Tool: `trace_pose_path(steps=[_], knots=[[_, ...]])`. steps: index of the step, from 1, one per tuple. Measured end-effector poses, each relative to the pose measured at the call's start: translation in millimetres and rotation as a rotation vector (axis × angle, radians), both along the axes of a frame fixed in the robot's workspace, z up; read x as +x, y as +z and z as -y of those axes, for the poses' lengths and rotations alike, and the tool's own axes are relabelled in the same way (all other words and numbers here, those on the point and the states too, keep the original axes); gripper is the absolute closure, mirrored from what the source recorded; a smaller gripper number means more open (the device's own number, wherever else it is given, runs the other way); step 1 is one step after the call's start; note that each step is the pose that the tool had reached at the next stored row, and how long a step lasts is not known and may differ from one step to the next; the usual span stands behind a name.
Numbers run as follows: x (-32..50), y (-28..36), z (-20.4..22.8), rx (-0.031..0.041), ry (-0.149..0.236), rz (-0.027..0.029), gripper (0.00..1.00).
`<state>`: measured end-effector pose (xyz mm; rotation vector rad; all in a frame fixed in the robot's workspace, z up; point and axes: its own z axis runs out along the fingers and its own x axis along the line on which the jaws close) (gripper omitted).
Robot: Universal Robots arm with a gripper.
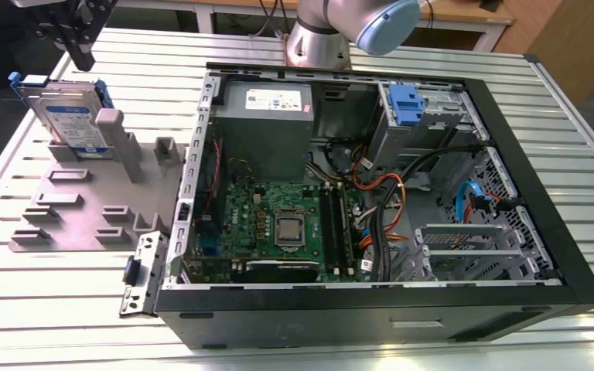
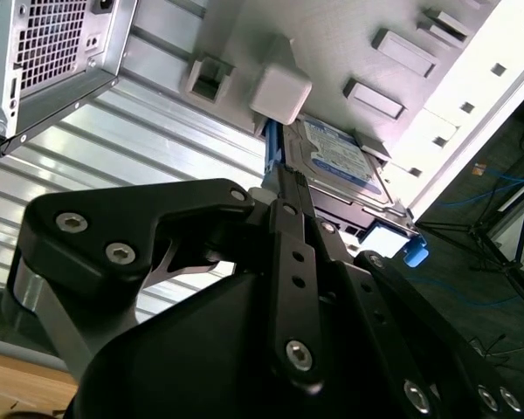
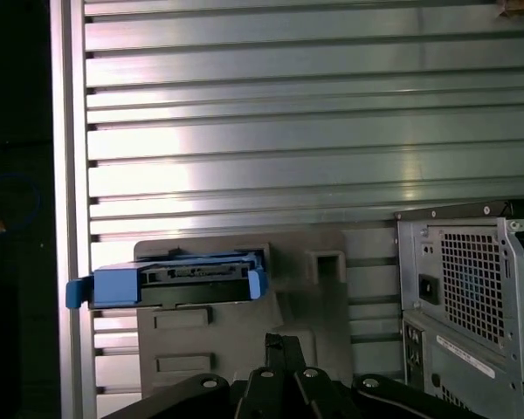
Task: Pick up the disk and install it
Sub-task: 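Reach for the disk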
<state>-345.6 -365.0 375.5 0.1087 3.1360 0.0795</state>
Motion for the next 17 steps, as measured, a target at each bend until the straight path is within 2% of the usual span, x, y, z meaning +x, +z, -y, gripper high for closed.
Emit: trace_pose_path(steps=[17], knots=[[-3.9,0.0,-0.1,0.0000,0.000,0.0000,0.89]])
